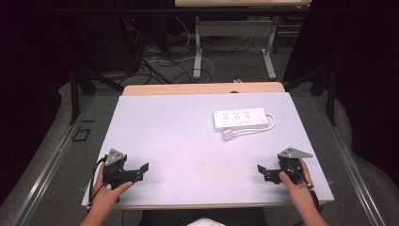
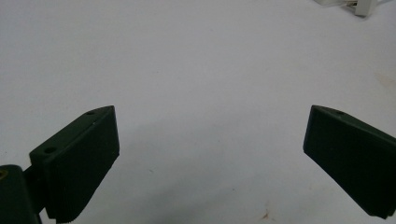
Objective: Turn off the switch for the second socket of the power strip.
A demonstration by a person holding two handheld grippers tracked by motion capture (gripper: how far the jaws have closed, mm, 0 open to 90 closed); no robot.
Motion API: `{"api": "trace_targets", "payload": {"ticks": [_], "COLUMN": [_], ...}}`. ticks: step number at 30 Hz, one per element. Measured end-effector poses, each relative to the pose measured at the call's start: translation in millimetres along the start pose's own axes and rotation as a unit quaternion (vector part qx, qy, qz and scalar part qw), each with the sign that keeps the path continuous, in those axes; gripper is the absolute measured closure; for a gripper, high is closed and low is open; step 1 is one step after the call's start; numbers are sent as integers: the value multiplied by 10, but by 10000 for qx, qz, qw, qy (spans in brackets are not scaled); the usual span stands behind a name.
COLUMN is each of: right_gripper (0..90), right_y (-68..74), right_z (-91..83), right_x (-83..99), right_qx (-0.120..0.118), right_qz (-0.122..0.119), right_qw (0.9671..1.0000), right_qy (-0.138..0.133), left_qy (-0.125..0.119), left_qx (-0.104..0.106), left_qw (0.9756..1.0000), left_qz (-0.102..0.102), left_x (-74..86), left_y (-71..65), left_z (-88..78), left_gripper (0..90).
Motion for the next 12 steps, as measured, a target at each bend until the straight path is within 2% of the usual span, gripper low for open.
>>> {"api": "trace_targets", "payload": {"ticks": [2, 4, 12], "right_gripper": [27, 27, 28], "right_y": [23, 21, 55], "right_z": [2, 14, 19], "right_x": [6, 12, 16], "right_qx": [-30, -21, -54], "right_qz": [63, -4, 33], "right_qw": [10000, 10000, 10000], "right_qy": [25, 34, 71], "left_qy": [-4, -18, -33], "left_qx": [10, -5, -7], "left_qw": [10000, 10000, 10000], "left_qz": [-7, -11, -17], "left_x": [-1, -2, -4], "left_y": [-2, 3, -1], "left_z": [-4, -4, -3], "left_gripper": [36, 36, 36]}}
Point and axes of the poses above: each handheld gripper's, and its own axes: z roughly forward along the jaws, x roughly out of its underside, y roughly to its left, the point moved 9 cm from there along z, roughly forward along the jaws, and after that the axes turned 1 degree about y, right-handed, at the moved point
